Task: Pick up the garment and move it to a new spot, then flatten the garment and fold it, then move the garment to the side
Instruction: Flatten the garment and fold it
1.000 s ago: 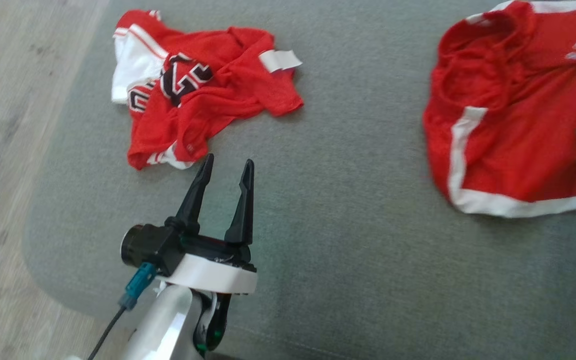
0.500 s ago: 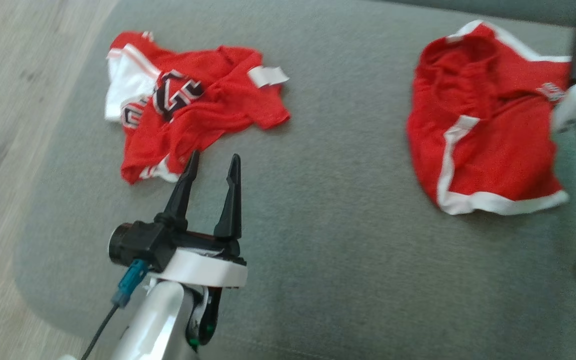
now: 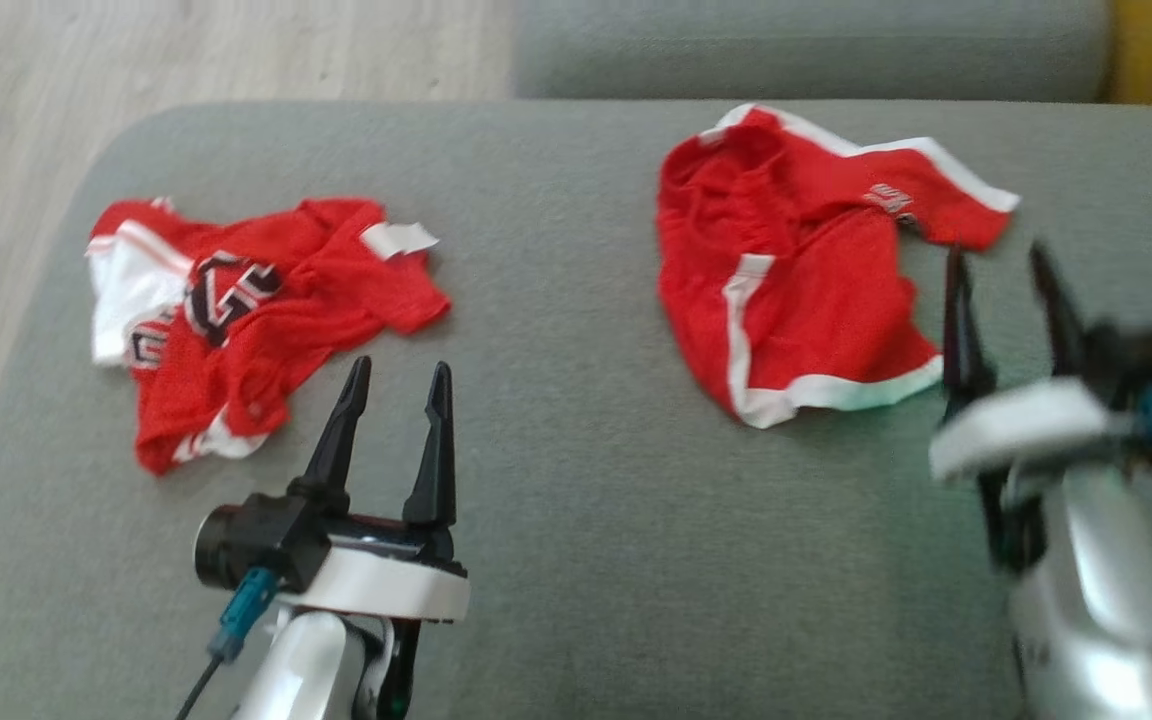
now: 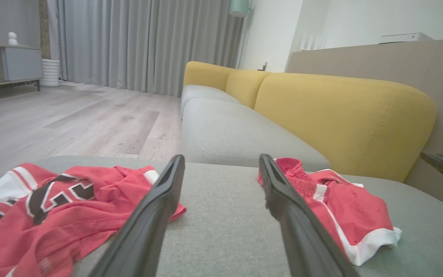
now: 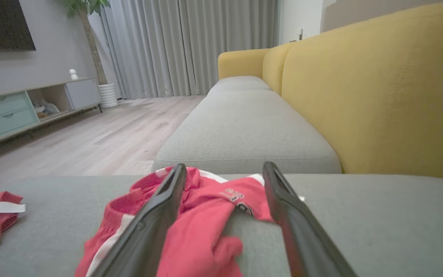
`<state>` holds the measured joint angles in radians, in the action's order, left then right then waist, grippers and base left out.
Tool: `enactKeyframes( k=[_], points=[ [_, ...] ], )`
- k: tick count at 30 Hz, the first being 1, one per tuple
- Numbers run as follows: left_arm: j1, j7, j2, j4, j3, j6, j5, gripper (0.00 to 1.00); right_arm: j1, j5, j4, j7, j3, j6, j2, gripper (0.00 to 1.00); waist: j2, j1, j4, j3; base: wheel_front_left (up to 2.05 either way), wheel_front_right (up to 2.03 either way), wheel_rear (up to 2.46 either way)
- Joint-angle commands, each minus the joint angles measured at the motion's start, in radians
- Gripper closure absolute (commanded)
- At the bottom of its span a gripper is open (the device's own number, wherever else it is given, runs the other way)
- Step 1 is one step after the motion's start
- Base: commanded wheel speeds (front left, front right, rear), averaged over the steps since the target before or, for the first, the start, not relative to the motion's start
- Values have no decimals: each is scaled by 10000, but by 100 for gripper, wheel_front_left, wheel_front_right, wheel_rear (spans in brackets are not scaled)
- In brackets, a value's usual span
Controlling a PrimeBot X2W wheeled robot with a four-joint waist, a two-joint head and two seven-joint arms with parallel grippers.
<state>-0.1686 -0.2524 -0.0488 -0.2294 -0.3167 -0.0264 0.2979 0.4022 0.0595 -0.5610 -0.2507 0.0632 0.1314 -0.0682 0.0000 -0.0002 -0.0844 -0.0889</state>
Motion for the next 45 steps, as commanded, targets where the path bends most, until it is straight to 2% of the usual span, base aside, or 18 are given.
enactKeyframes(
  k=[1,5,10,17,25,31,36,37,38,39,45],
  points=[
    [-140,-94,-37,306,432,27,-117,0,-38,241,453,-108,-355,-7,171,0,0,2,277,210,0,0,0],
    [34,-94,-34,214,515,-41,-69,0,-1428,805,1427,-109,-962,-7,176,0,0,2,568,229,0,0,0],
    [174,-94,-35,-14,660,-127,-155,0,-2575,1177,2084,-54,-1126,-7,177,0,0,2,718,272,0,0,0],
    [56,-94,-25,-62,565,-217,-248,0,-2698,1364,2299,237,-956,-7,178,0,0,2,536,63,0,0,0],
    [-263,-94,-18,-105,293,-270,-219,0,-1383,963,1091,1334,160,-7,179,0,0,2,-179,-616,0,0,0],
    [-463,-94,-16,-140,124,-245,-107,0,-240,640,-608,1667,1173,-7,179,0,0,2,-713,-1019,0,0,0],
    [-575,-94,-16,-115,63,-226,-45,0,277,187,-1659,1686,1538,-7,179,0,0,2,-939,-1217,0,0,0],
    [-591,-94,-16,-102,61,-216,-38,0,381,106,-1882,1638,1599,-7,179,10,0,2,-957,-1246,0,0,0],
    [-606,-94,-16,-93,66,-210,-33,0,474,-27,-2079,1574,1659,-7,179,61,0,2,-964,-1269,0,0,0],
    [-622,-94,-15,-88,79,-208,-30,0,562,-169,-2240,1480,1702,-7,179,100,0,2,-960,-1290,0,0,0],
    [-664,-94,-15,-103,247,-162,-127,0,786,-1068,-2619,660,2670,-7,179,100,0,2,-551,-1151,0,0,0]
  ],
)
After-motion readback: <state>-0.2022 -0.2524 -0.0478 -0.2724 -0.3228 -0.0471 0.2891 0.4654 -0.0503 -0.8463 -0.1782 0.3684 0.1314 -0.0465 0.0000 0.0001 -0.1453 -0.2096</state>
